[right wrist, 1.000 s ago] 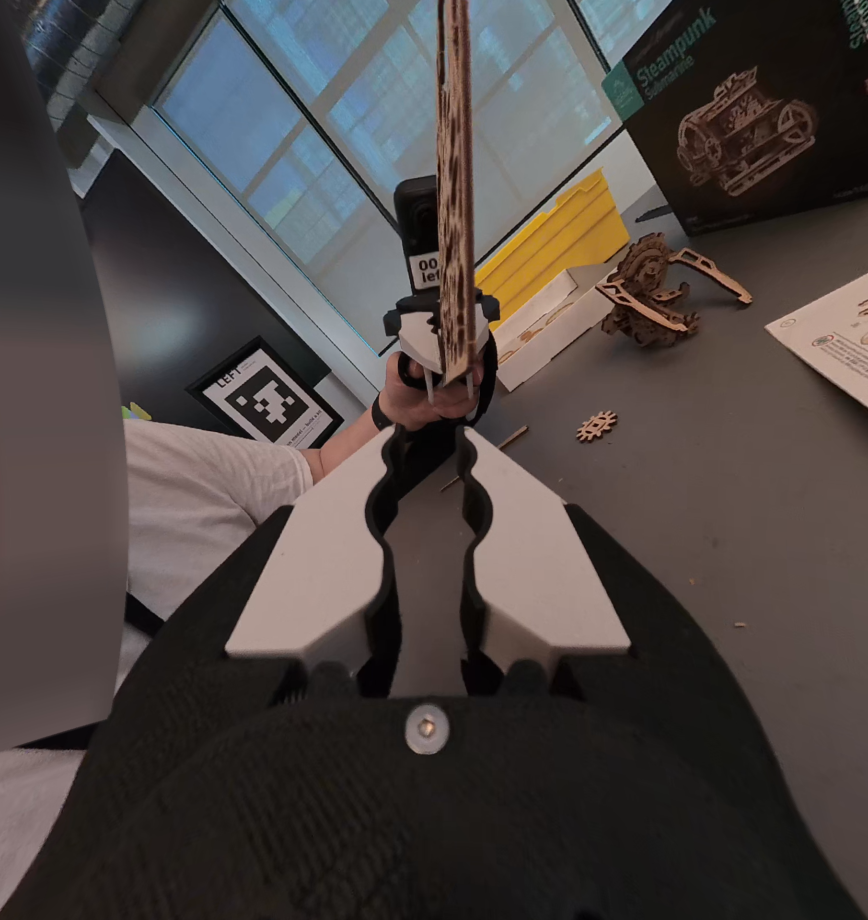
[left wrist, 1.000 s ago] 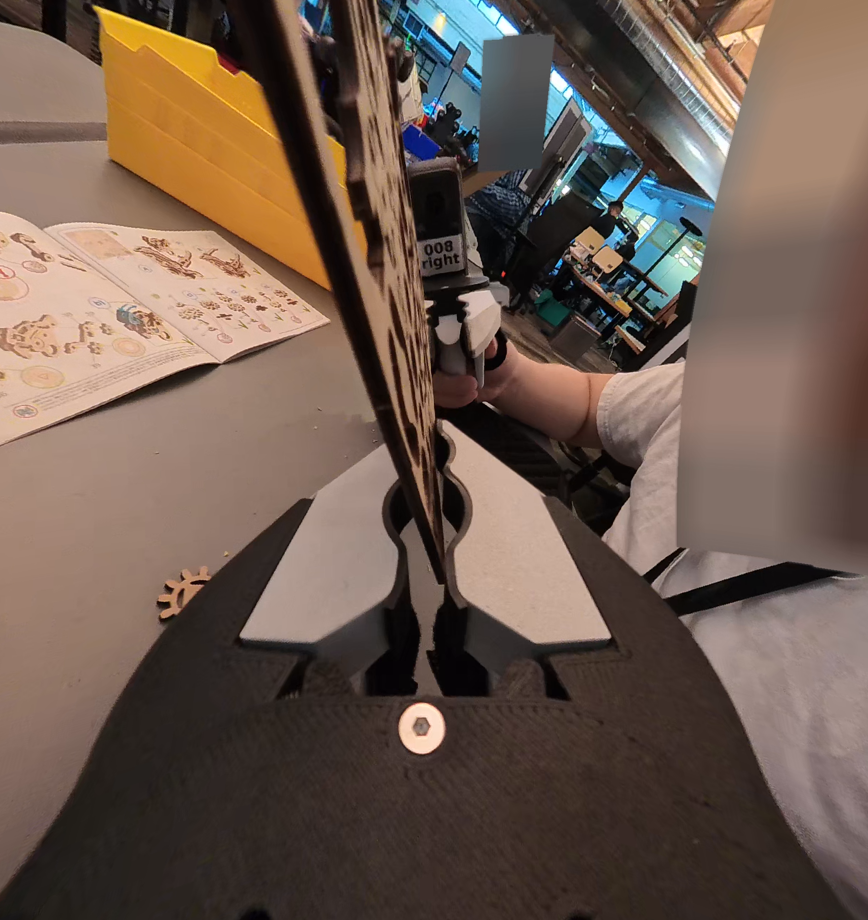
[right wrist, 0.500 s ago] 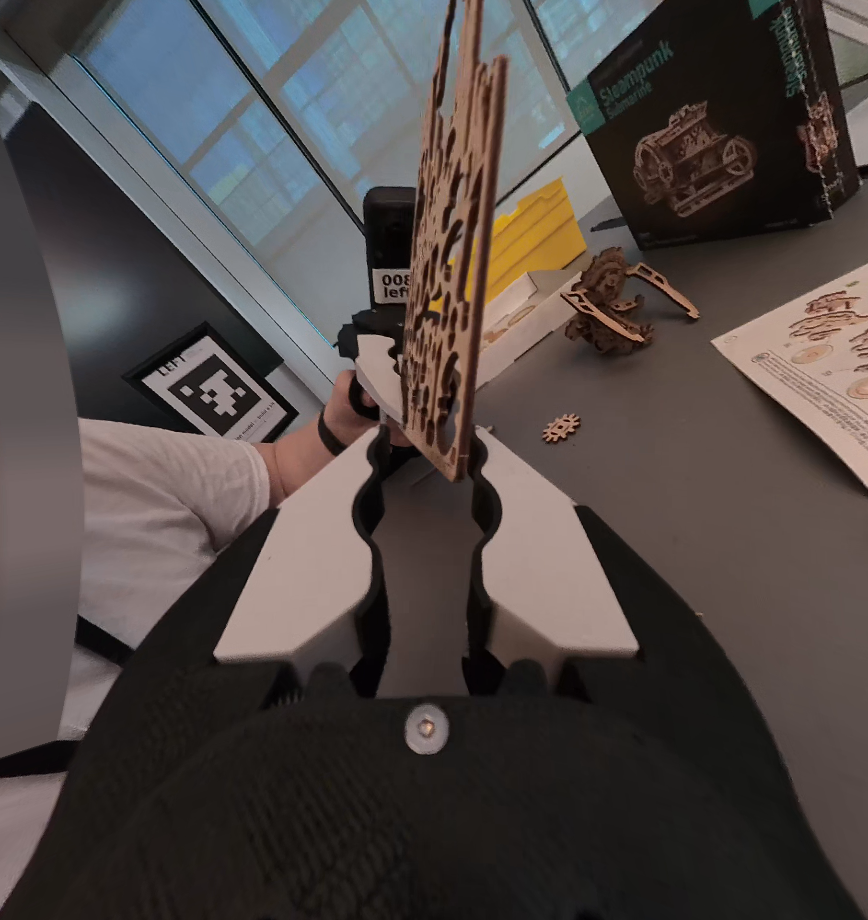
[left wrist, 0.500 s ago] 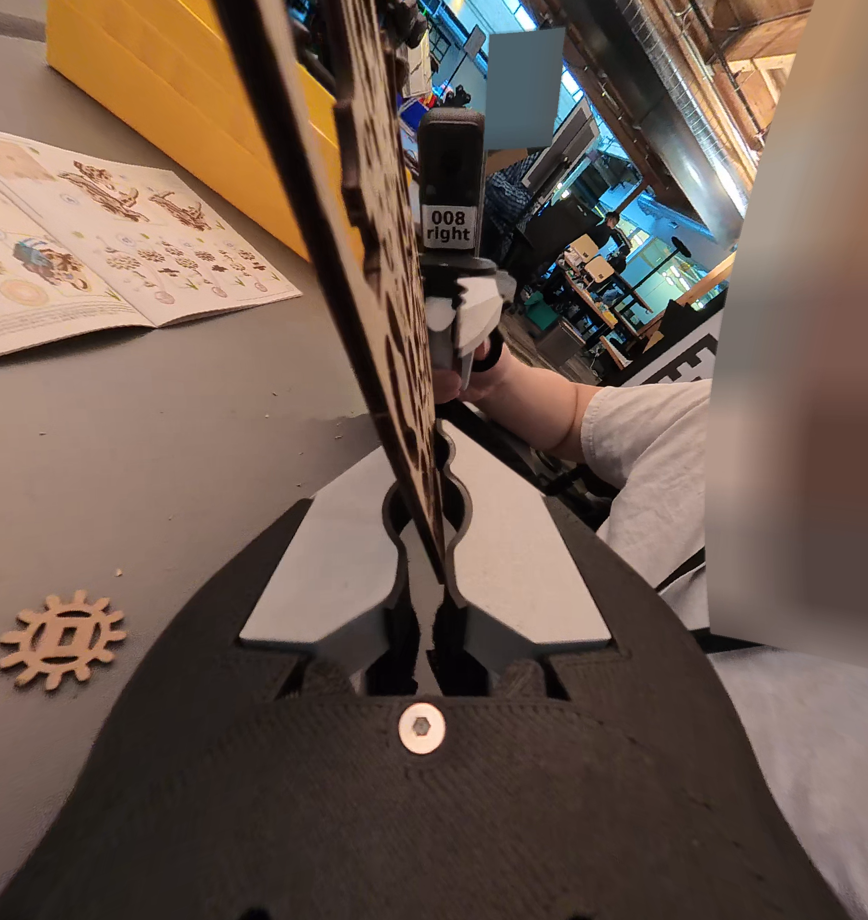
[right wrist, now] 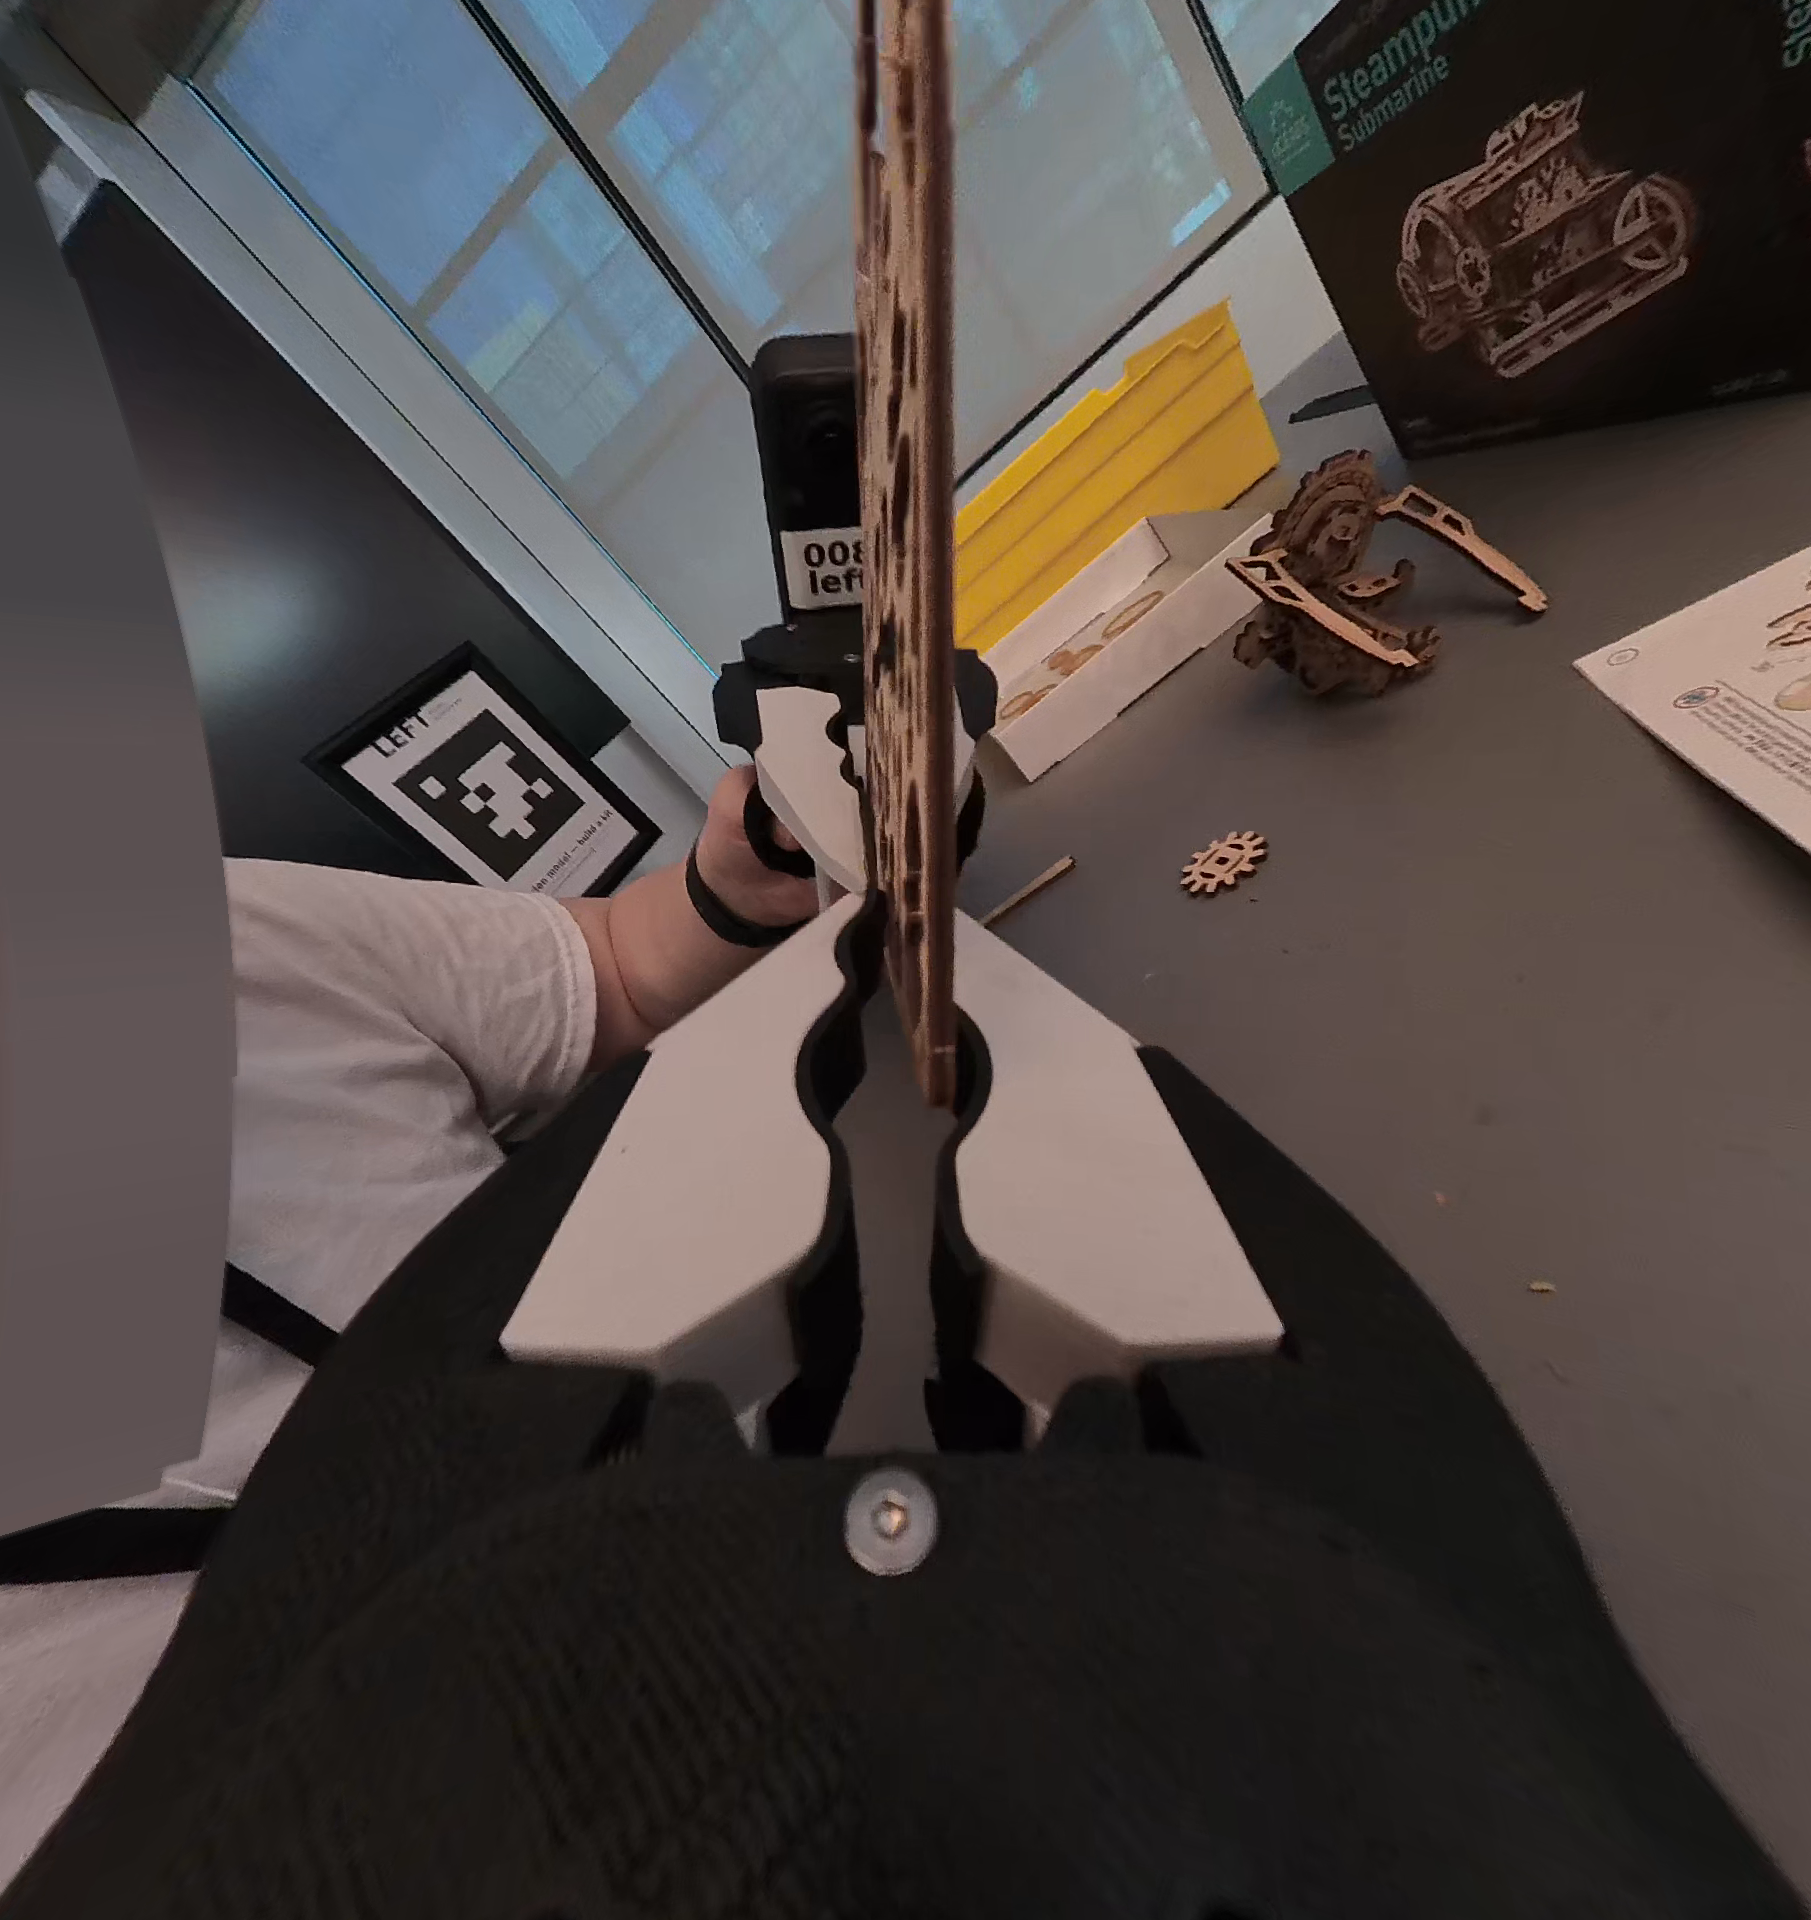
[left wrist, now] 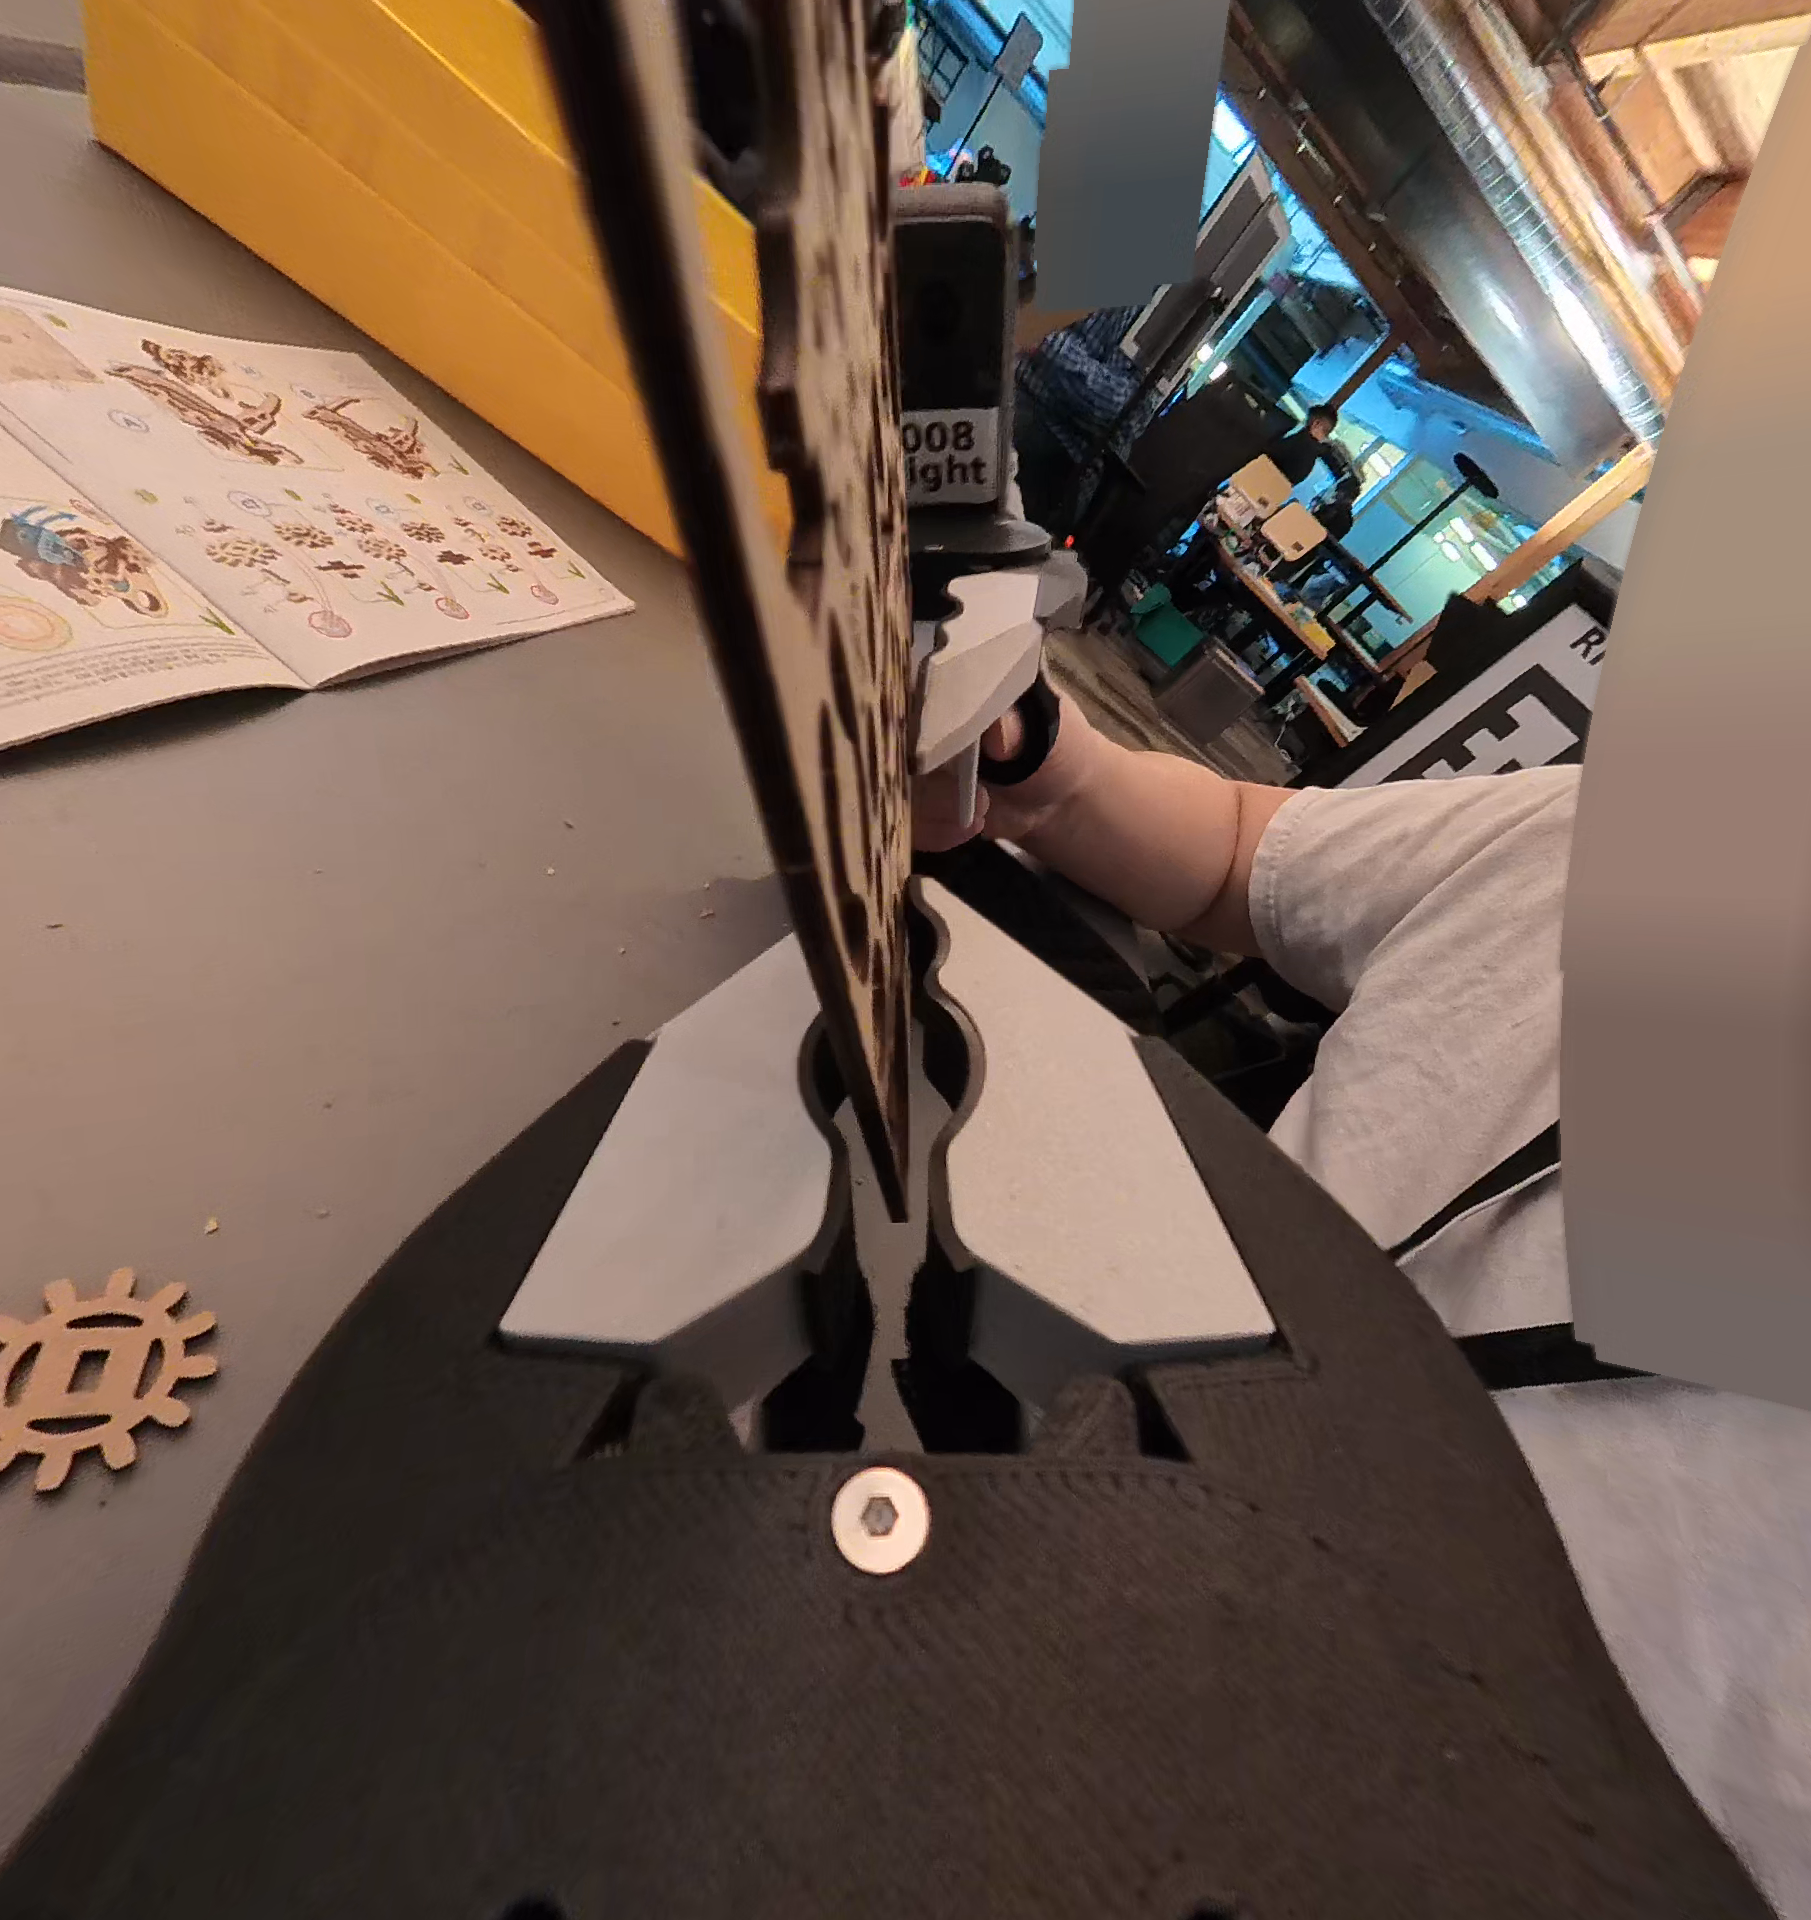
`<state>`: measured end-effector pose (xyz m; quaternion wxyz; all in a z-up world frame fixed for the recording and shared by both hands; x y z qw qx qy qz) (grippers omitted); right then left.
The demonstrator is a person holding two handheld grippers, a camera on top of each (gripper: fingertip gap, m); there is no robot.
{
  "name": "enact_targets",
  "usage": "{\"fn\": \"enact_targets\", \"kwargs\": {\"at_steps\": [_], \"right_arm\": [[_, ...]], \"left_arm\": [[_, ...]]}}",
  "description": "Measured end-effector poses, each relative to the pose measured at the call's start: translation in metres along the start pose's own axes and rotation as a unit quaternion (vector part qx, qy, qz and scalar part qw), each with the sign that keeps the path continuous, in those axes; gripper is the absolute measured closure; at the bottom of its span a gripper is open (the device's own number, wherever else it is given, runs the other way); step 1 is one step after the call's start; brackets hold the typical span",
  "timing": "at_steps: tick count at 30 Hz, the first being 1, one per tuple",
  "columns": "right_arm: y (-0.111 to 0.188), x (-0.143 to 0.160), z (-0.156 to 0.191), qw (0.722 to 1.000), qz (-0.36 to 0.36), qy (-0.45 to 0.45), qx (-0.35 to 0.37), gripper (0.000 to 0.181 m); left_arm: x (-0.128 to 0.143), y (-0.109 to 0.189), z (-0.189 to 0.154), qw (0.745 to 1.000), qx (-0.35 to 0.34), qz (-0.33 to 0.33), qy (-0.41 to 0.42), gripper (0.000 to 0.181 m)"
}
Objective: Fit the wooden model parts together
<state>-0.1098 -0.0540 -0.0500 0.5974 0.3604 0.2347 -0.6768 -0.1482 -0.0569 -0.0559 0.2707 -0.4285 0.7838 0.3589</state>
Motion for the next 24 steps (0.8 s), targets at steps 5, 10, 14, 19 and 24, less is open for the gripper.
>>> {"fn": "enact_targets", "kwargs": {"at_steps": [5,10,14,19,24], "right_arm": [[-0.001,-0.003,0.004,0.996,-0.030,-0.059,-0.059,0.181],[-0.001,-0.003,0.010,0.996,-0.024,-0.049,-0.074,0.180],[-0.003,0.000,0.008,0.998,-0.008,-0.036,-0.056,0.179],[-0.006,0.002,0.007,0.997,-0.004,-0.043,-0.063,0.180],[-0.004,0.001,0.005,0.998,-0.007,-0.036,-0.054,0.179]], "left_arm": [[-0.003,-0.012,-0.013,0.999,0.029,-0.013,-0.015,0.165],[0.000,-0.017,-0.011,0.999,0.015,-0.006,-0.028,0.180],[-0.002,-0.015,-0.008,0.999,0.046,-0.025,0.005,0.178],[-0.006,-0.013,-0.006,0.999,0.032,-0.034,0.002,0.181],[-0.004,-0.014,-0.004,1.000,0.019,-0.021,0.005,0.181]]}}
Point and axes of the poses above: each gripper's, where its closed fingertips meet, y back along the fingers, x out of its underside, z = x × y across the jaws, the point moved 1 cm from there along y, back along the fingers, and after that the axes turned 12 degrees about z, right-handed, at the moved point
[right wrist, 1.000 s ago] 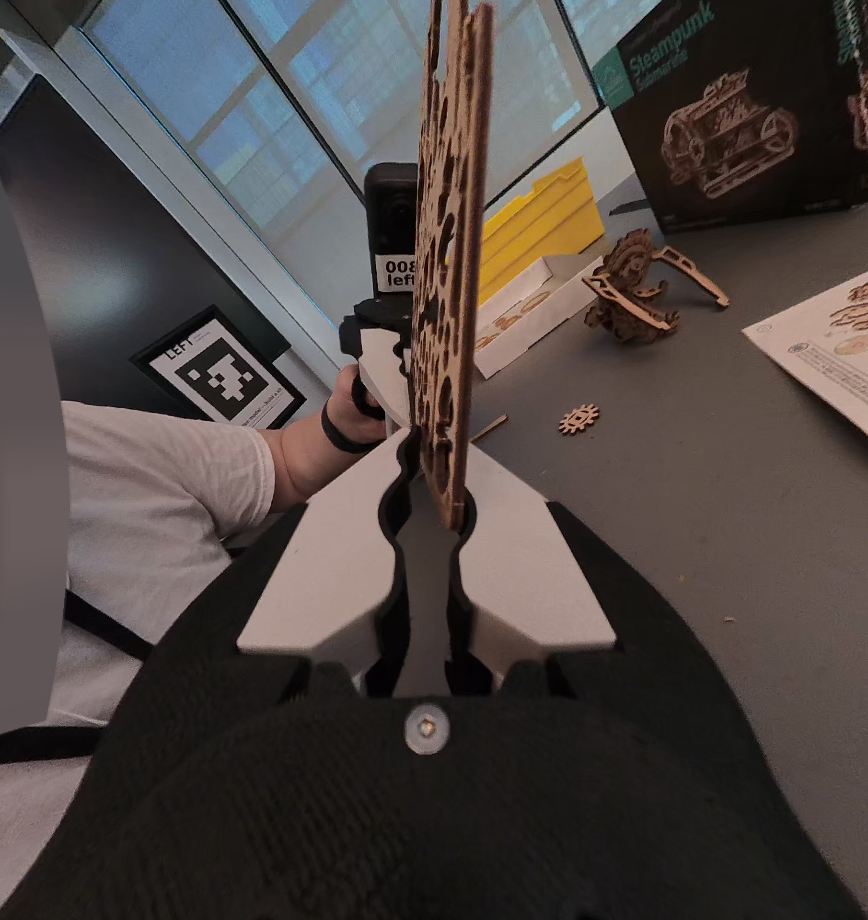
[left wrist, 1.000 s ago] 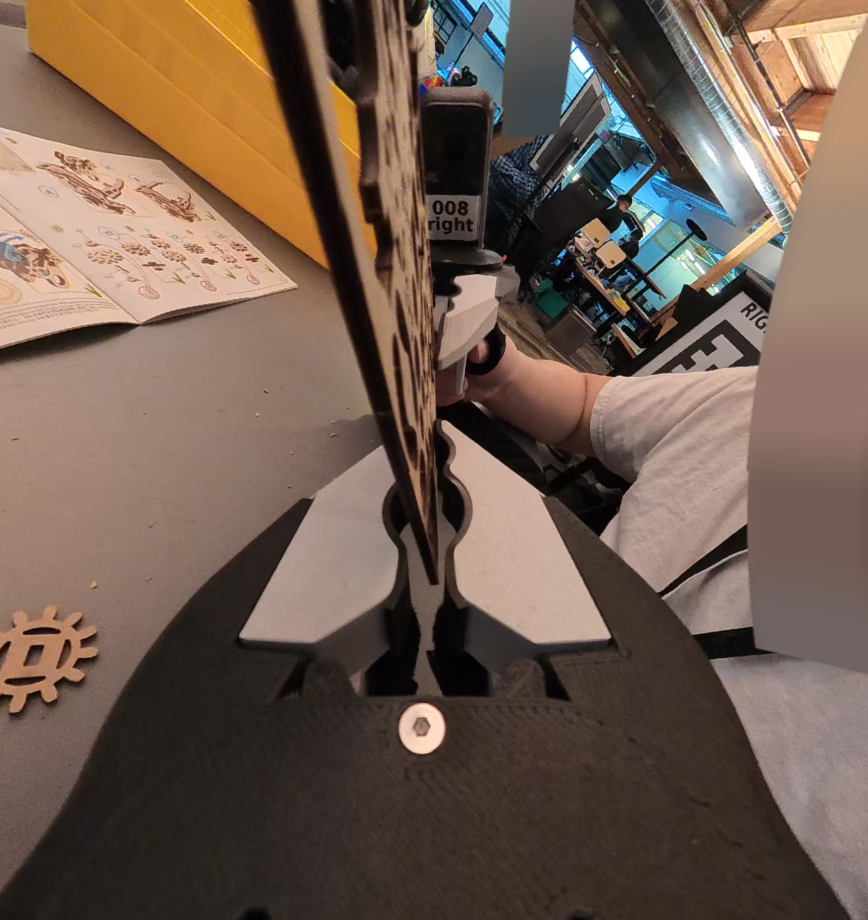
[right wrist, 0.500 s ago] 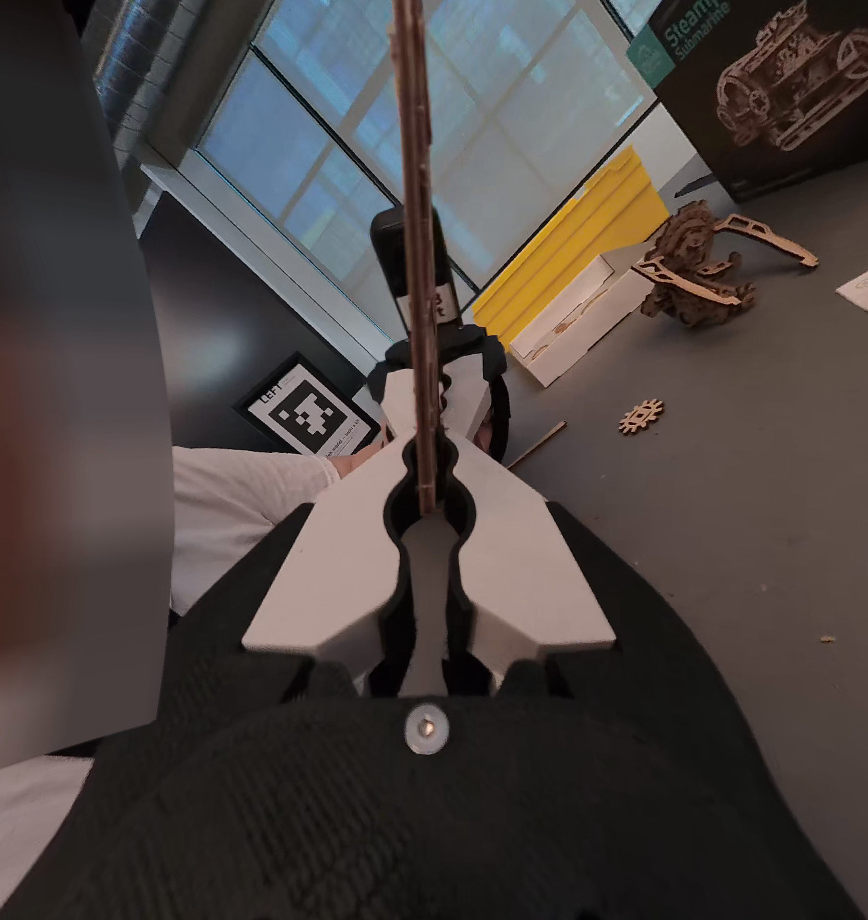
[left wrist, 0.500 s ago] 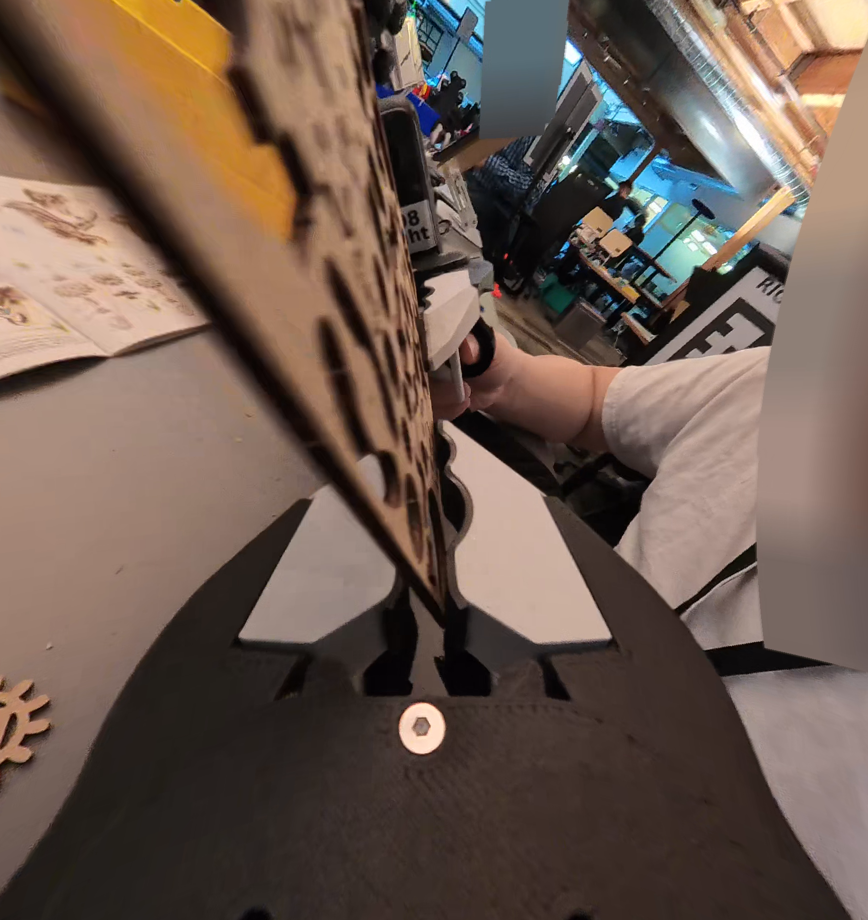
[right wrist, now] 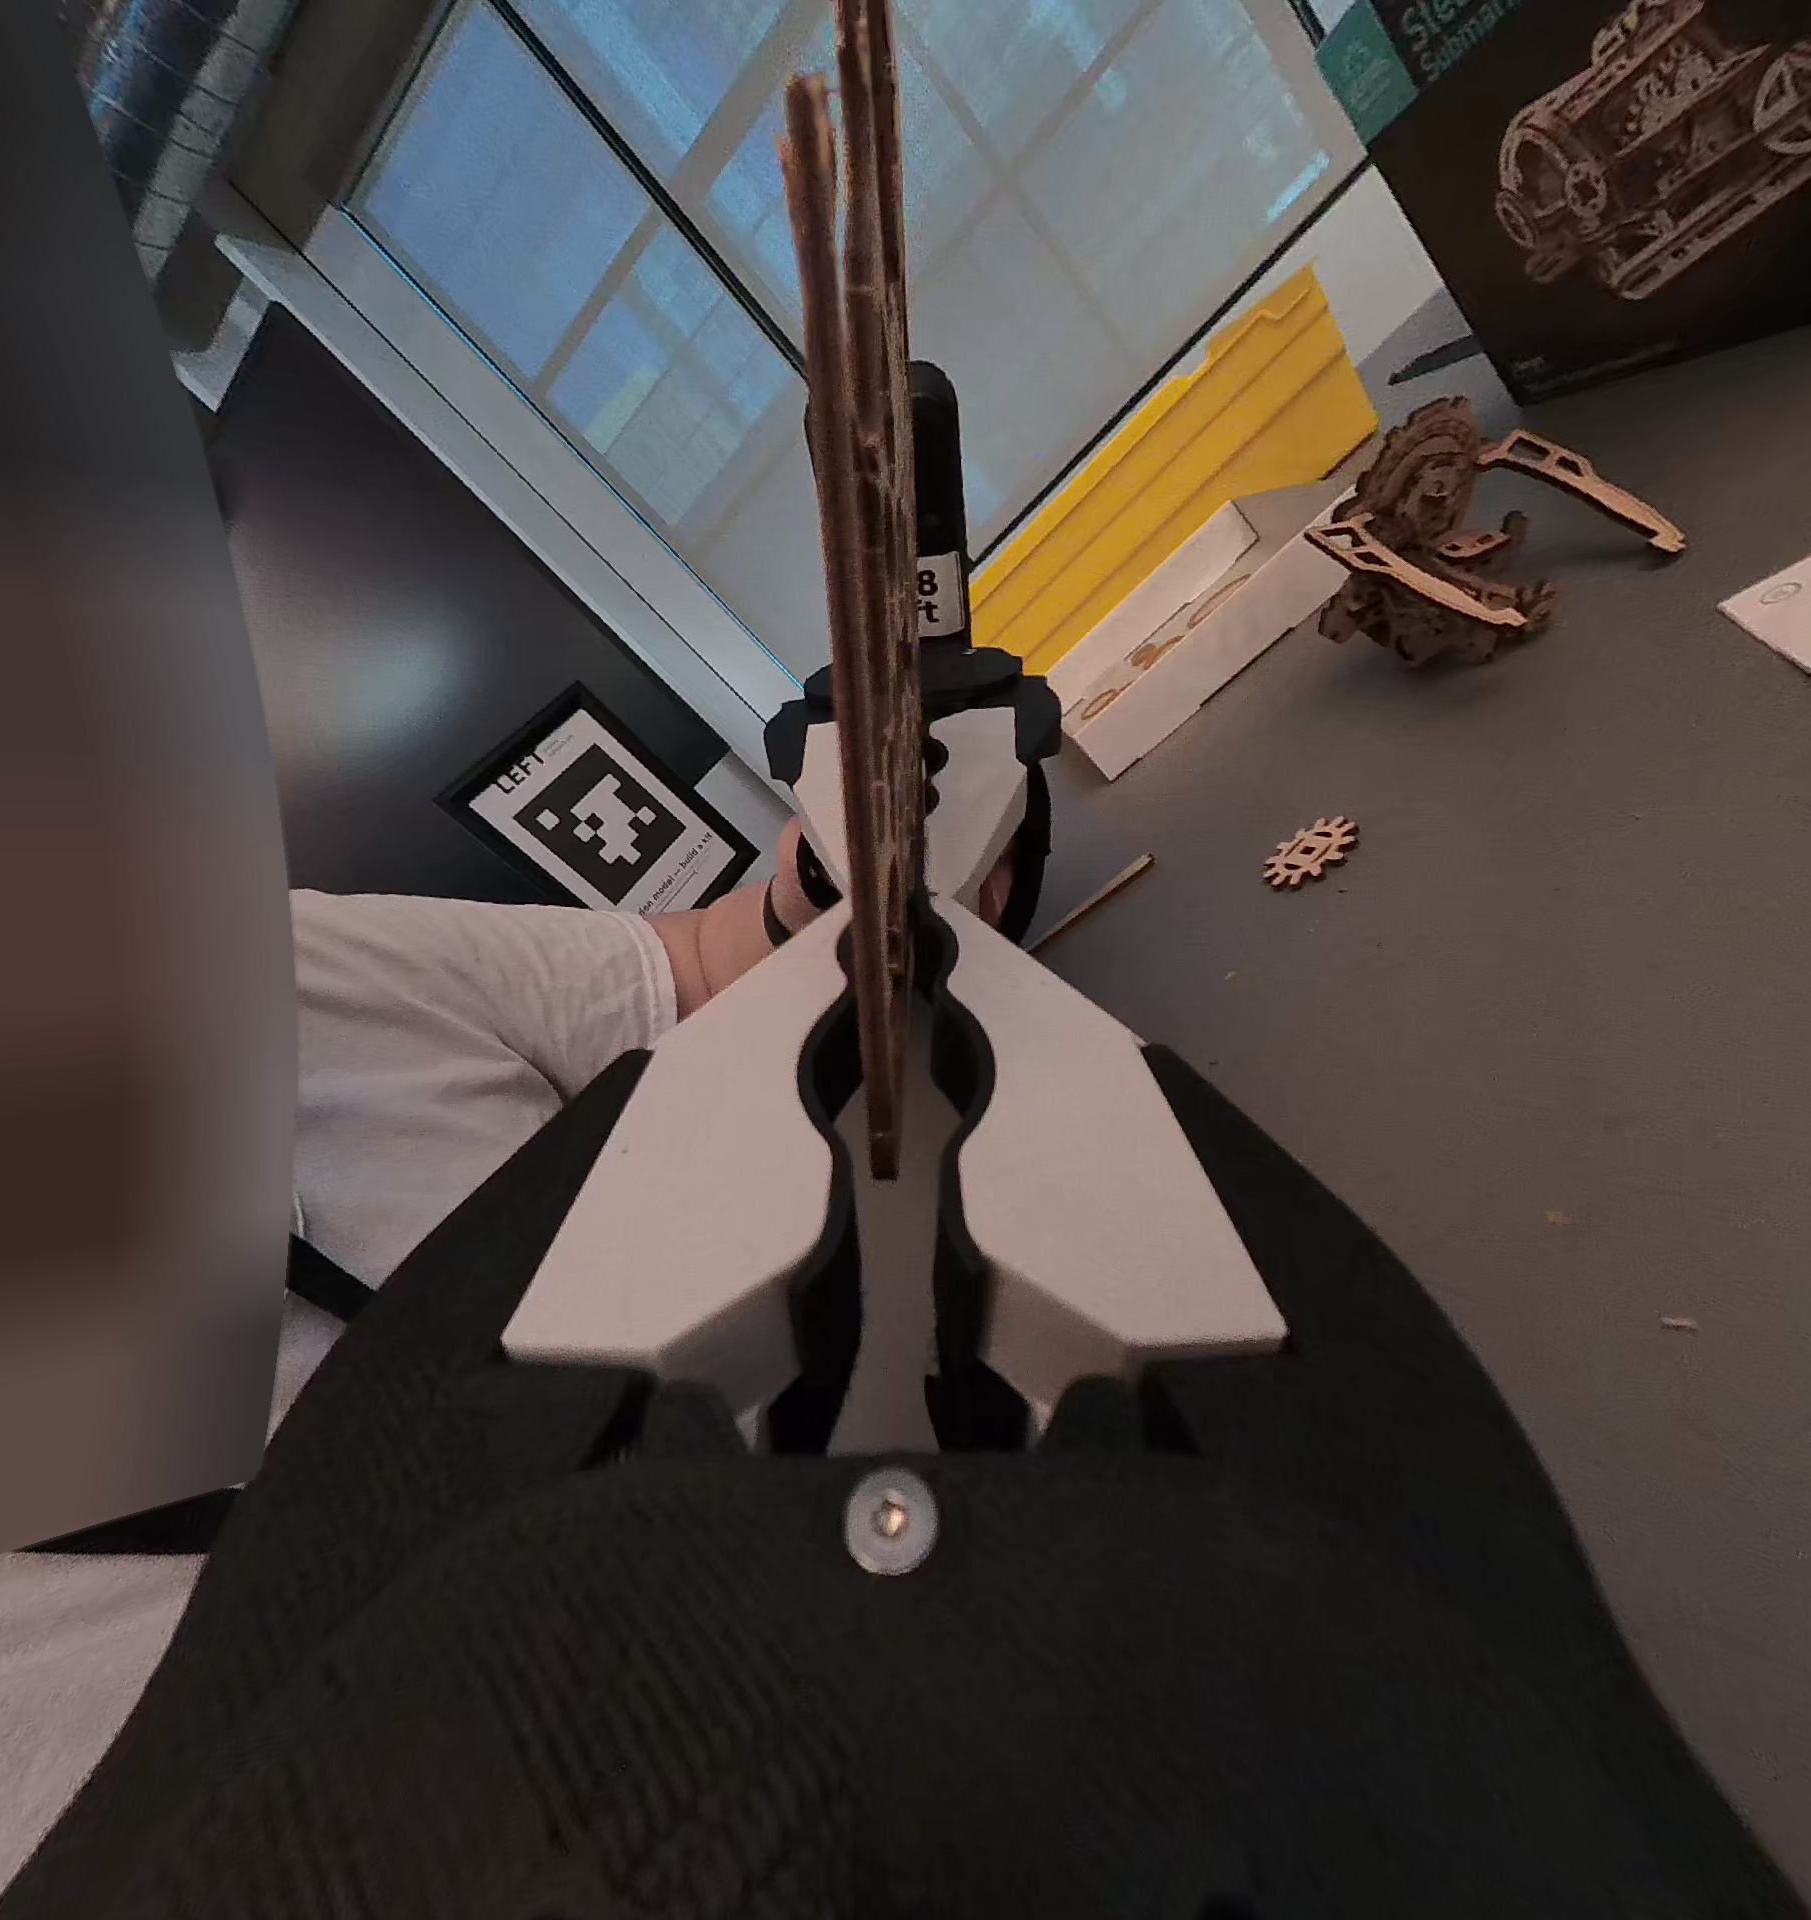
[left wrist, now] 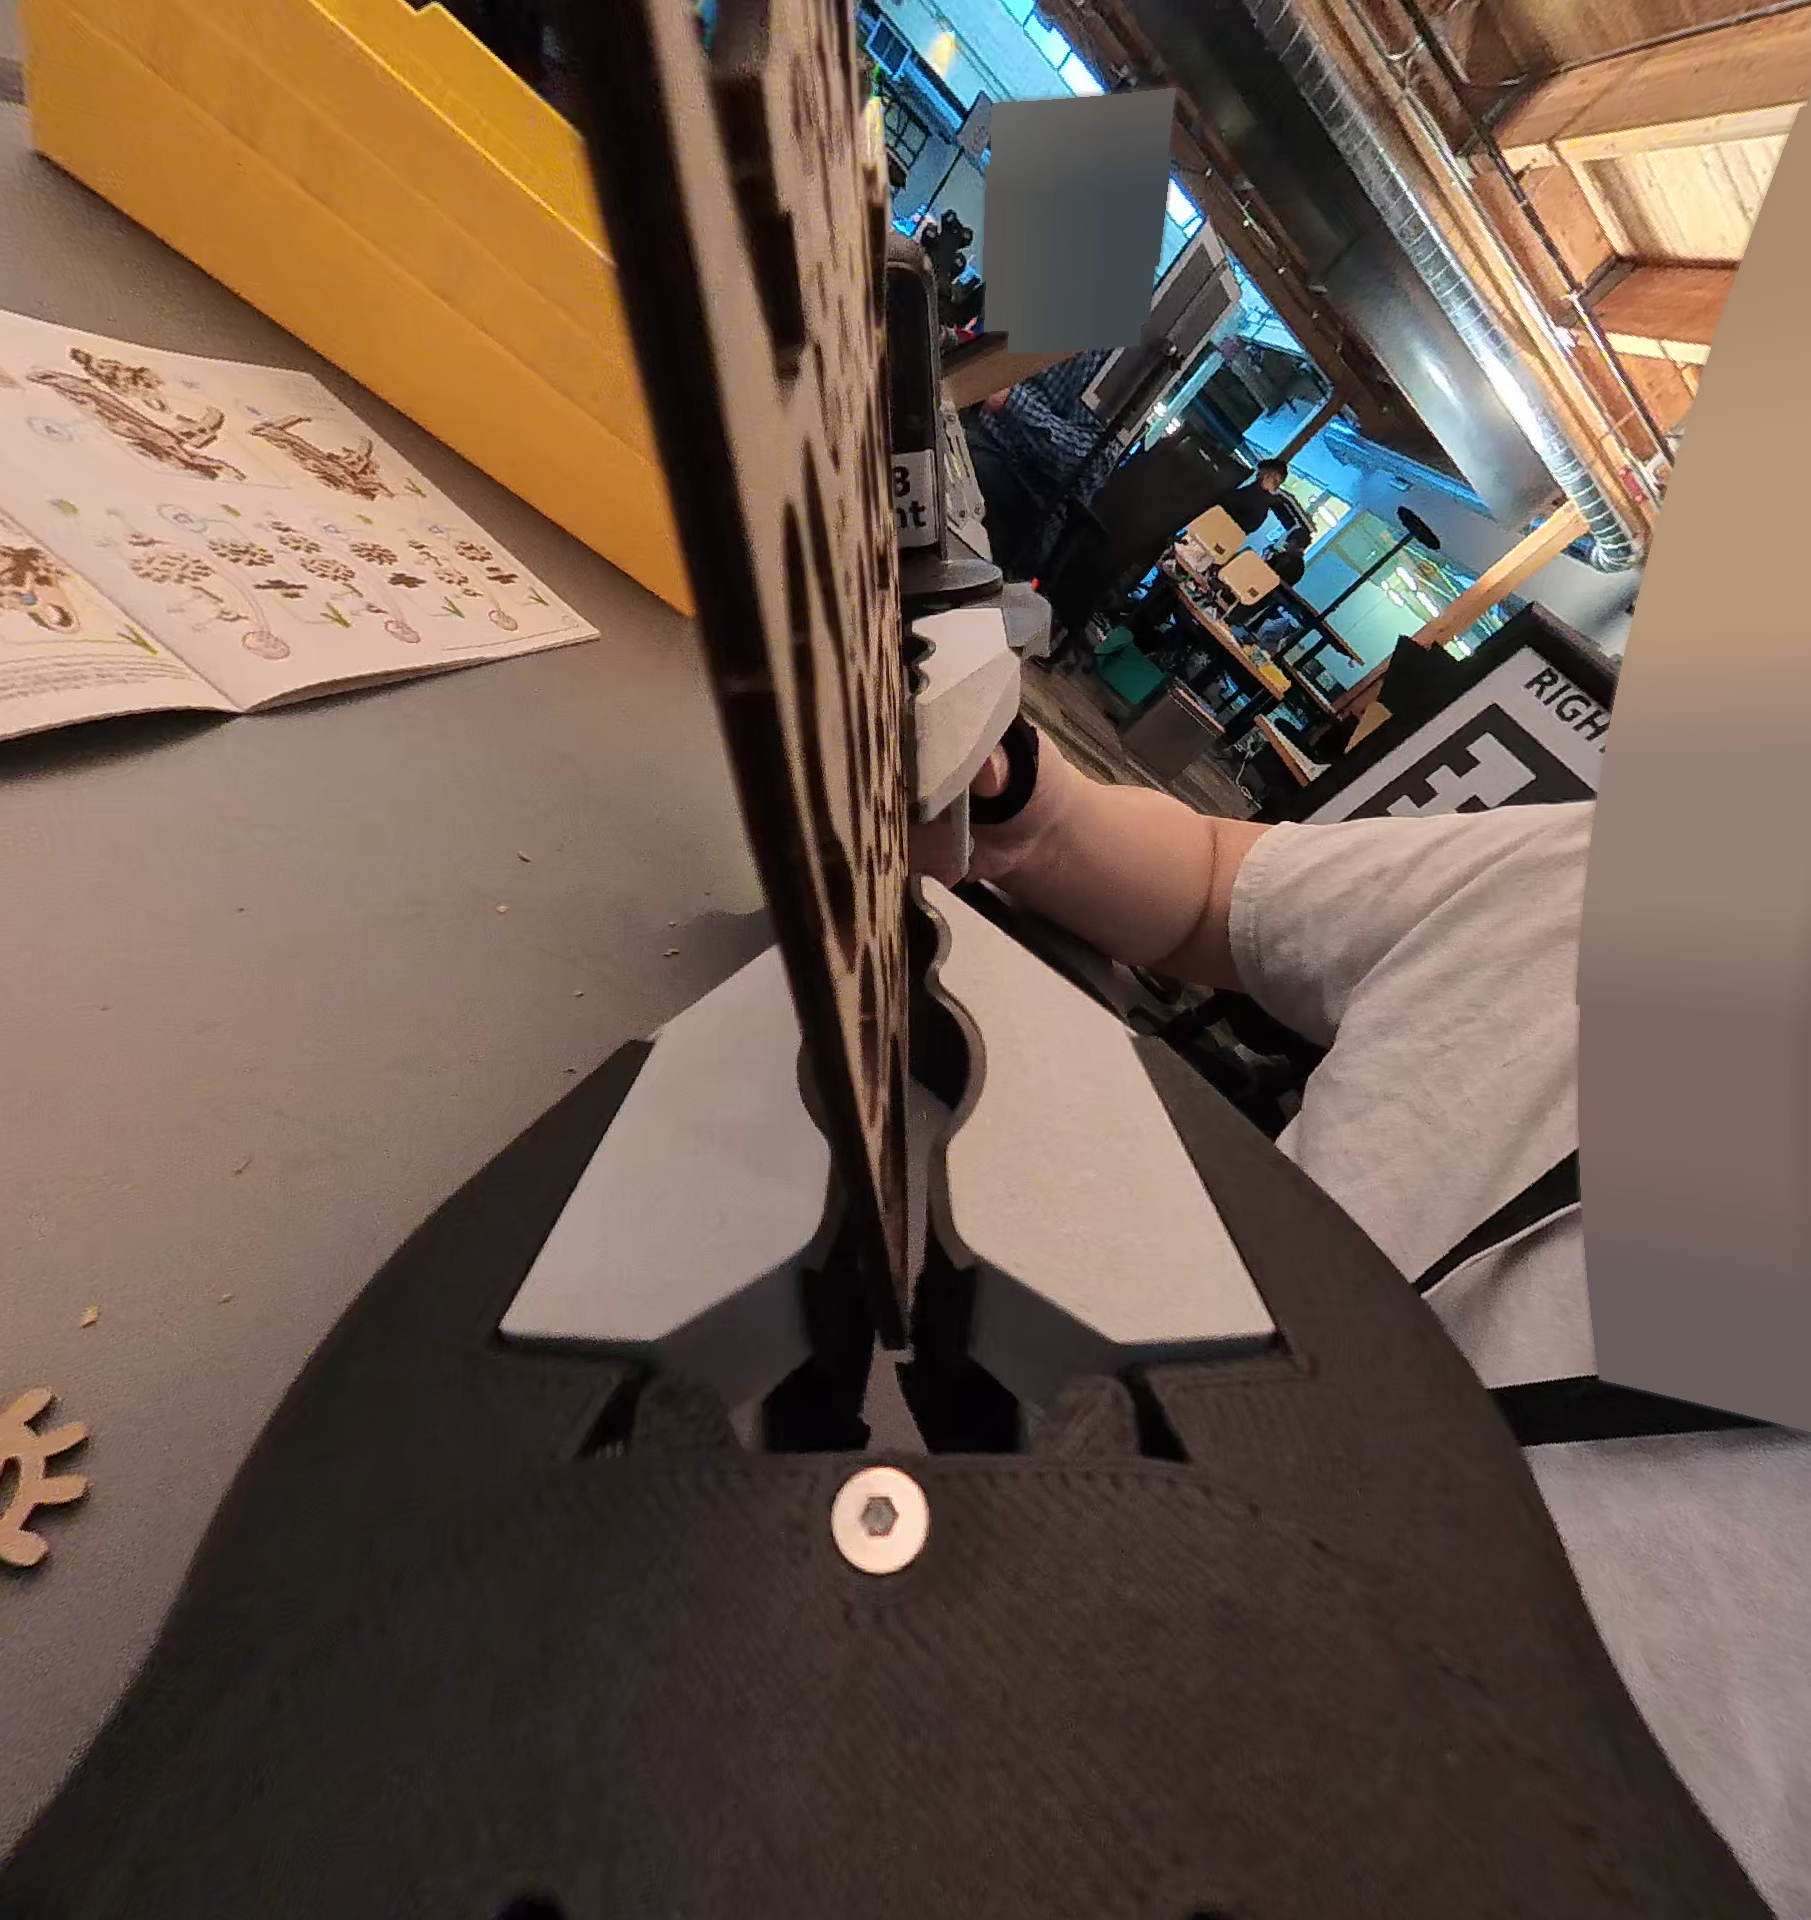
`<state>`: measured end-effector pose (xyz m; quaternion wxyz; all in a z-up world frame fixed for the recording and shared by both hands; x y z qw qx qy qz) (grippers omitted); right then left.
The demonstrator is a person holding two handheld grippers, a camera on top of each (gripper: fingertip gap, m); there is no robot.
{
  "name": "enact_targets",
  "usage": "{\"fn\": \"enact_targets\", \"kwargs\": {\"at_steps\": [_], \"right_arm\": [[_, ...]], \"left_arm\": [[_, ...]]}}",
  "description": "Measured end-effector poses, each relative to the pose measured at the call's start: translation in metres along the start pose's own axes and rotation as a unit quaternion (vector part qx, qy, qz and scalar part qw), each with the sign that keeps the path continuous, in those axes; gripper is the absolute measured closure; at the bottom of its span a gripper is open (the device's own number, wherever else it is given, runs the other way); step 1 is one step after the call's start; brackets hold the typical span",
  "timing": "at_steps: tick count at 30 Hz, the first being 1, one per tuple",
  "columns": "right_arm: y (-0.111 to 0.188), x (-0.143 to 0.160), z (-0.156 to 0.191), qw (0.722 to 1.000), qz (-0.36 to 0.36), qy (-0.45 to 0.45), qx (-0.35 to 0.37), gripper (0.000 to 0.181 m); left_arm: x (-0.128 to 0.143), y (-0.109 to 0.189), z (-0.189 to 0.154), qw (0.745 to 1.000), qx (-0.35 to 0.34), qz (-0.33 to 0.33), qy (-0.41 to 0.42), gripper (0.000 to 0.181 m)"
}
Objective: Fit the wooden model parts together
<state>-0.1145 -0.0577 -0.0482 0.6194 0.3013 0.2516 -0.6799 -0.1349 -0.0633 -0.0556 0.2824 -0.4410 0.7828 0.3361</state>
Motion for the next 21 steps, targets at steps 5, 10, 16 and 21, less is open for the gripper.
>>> {"fn": "enact_targets", "kwargs": {"at_steps": [5,10,16,21], "right_arm": [[0.000,0.003,-0.005,1.000,0.014,-0.003,0.013,0.180],[-0.002,0.007,-0.008,0.999,0.034,0.005,0.033,0.179],[-0.002,0.012,-0.008,0.998,0.059,0.011,0.023,0.180],[0.000,0.014,-0.008,0.996,0.077,0.034,0.034,0.180]], "left_arm": [[0.001,0.000,0.004,1.000,0.000,0.000,0.018,0.181],[0.003,-0.001,0.006,1.000,-0.013,0.006,0.014,0.181],[0.005,-0.002,0.006,1.000,-0.017,0.015,0.012,0.181],[0.007,-0.005,0.005,1.000,-0.024,0.015,0.009,0.181]]}}
Point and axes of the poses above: each gripper's, where its closed fingertips meet, y back along the fingers, x out of its underside, z = x × y across the jaws, the point moved 1 cm from there along y, back along the fingers, and after that the axes turned 12 degrees about z, right-handed, at the moved point
